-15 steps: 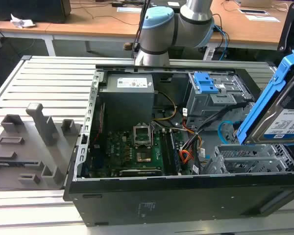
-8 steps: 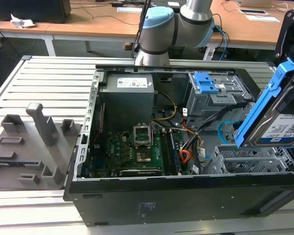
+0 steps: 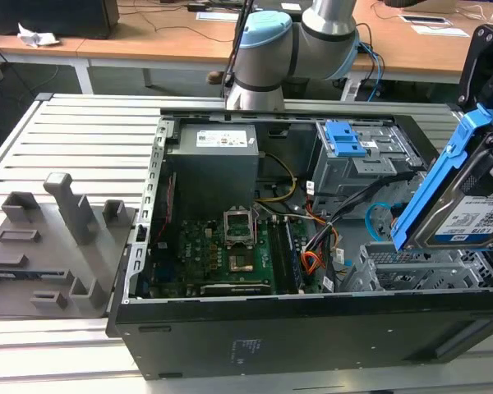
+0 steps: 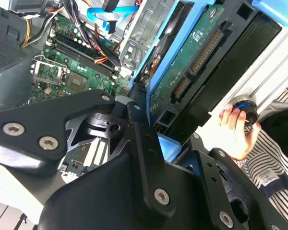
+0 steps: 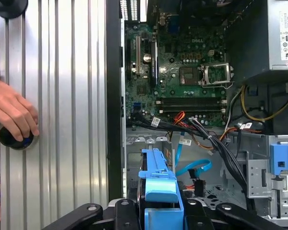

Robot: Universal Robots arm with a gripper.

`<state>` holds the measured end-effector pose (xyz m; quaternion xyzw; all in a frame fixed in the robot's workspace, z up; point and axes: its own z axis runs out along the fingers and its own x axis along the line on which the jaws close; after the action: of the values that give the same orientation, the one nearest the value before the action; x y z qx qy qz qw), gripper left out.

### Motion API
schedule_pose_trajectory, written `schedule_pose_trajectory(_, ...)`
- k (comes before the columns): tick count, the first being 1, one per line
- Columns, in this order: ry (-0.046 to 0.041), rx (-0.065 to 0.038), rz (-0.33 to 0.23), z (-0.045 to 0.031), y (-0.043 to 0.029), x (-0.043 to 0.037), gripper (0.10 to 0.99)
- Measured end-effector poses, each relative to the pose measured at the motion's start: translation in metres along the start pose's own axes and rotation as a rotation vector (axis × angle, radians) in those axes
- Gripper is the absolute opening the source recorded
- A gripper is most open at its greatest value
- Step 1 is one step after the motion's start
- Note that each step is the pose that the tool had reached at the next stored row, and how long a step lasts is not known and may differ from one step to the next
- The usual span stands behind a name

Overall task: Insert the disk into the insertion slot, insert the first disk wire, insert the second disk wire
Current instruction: 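Insert the disk into the insertion slot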

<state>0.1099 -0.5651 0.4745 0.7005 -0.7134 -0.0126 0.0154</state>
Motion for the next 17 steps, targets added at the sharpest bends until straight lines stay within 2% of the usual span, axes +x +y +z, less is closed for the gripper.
schedule_pose_trajectory(4,0.0001,0.0,0.0,0.0055,-0.0002,0.0,0.365)
schedule_pose_trajectory(17,-0.0001,0.0,0.0,0.0158,-0.0006,-0.0001,0.365)
